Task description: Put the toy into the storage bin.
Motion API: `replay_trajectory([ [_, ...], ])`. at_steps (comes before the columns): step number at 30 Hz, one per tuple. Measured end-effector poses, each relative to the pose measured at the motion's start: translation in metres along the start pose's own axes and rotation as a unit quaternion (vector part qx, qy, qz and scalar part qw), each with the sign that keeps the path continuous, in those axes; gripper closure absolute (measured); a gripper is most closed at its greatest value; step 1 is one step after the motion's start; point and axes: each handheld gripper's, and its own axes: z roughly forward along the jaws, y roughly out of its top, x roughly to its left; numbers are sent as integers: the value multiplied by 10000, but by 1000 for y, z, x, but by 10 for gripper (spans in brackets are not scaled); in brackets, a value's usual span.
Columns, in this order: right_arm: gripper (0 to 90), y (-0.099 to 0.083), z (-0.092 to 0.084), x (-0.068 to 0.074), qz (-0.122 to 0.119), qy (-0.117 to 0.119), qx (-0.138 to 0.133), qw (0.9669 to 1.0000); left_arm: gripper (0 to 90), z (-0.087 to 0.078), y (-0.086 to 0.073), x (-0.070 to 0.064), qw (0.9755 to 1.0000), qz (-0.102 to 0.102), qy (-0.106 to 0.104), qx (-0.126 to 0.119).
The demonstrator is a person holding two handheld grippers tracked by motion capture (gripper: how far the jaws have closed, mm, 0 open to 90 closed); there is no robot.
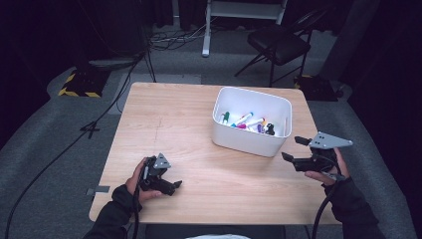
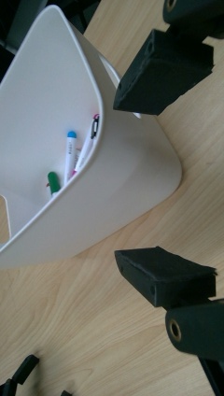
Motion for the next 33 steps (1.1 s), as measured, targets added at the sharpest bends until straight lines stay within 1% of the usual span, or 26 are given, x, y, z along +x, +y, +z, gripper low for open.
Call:
replay_trajectory([
  [2,236,-4,1,1,44,33,12,10000,2,0,0,0,10000,-39,-39,17],
  [6,235,-12,3,3,56,2,115,9999,2,0,0,-1,10000,-43,-41,21],
  [8,235,-15,4,4,6,2,159,9999,2,0,0,-1,10000,-43,-40,19],
  [12,235,-23,6,7,-14,-13,212,9998,2,0,0,-1,10000,-42,-40,19],
  [16,235,-31,9,9,-4,-22,321,9995,2,0,0,-1,10000,-43,-40,19],
  [19,233,-39,10,10,-92,-55,461,9989,2,0,0,-1,10000,-44,-39,17],
  [20,234,-41,11,10,-41,-44,472,9989,2,0,0,-1,10000,-44,-41,18],
  [21,234,-43,11,10,-67,-43,504,9987,2,0,0,-1,10000,-44,-40,18],
  [22,234,-46,11,10,1,-23,509,9987,2,0,0,-1,10000,-43,-40,19],
  [28,233,-63,11,10,74,-16,693,9976,2,0,0,-1,10000,-44,-41,18],
  [33,232,-78,11,9,150,10,780,9968,2,0,0,-1,10000,-44,-41,19],
])
